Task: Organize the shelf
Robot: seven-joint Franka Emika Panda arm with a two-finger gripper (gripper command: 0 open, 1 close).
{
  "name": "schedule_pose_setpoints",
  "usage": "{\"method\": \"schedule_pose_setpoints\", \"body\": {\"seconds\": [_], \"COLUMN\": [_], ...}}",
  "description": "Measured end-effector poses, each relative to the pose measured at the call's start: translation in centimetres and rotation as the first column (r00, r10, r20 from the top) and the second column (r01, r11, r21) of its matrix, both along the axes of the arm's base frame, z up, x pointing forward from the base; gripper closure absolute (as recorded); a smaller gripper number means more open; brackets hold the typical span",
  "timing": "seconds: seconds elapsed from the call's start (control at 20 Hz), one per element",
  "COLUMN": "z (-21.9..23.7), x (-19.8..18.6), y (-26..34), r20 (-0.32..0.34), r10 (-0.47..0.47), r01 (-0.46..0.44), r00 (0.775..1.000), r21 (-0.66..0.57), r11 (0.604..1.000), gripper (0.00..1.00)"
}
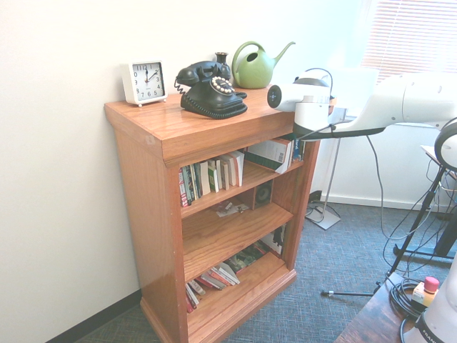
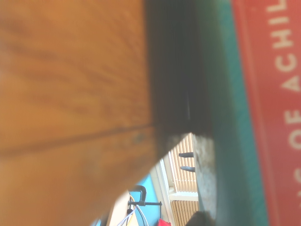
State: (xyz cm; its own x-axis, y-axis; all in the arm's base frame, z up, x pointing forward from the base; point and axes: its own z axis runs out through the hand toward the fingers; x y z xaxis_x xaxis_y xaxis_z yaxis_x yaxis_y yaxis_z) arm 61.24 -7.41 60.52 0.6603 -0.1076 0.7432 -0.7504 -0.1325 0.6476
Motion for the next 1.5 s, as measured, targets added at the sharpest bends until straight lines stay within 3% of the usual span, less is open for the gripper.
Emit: {"method": "schedule_pose_setpoints", "body": {"seconds": [0.4, 0.65, 0.85, 1.05, 1.5], "z": [1.4, 6.7, 8.5, 7.7, 1.2], "x": [-0.6, -4.2, -9.0, -14.5, -23.6], "y": [-0.1, 0.3, 1.8, 4.0, 8.0], "r20": [0.056, 0.168, 0.273, 0.352, 0.419], "r10": [0.01, 0.018, 0.026, 0.038, 0.074], "r01": [-0.012, -0.038, -0.09, -0.158, -0.262], "r00": [0.998, 0.986, 0.962, 0.935, 0.905], "r21": [0.03, 0.116, 0.226, 0.32, 0.411], "r11": [0.999, 0.992, 0.97, 0.934, 0.873], "gripper": [1.0, 1.0, 1.0, 1.0, 1.0]}}
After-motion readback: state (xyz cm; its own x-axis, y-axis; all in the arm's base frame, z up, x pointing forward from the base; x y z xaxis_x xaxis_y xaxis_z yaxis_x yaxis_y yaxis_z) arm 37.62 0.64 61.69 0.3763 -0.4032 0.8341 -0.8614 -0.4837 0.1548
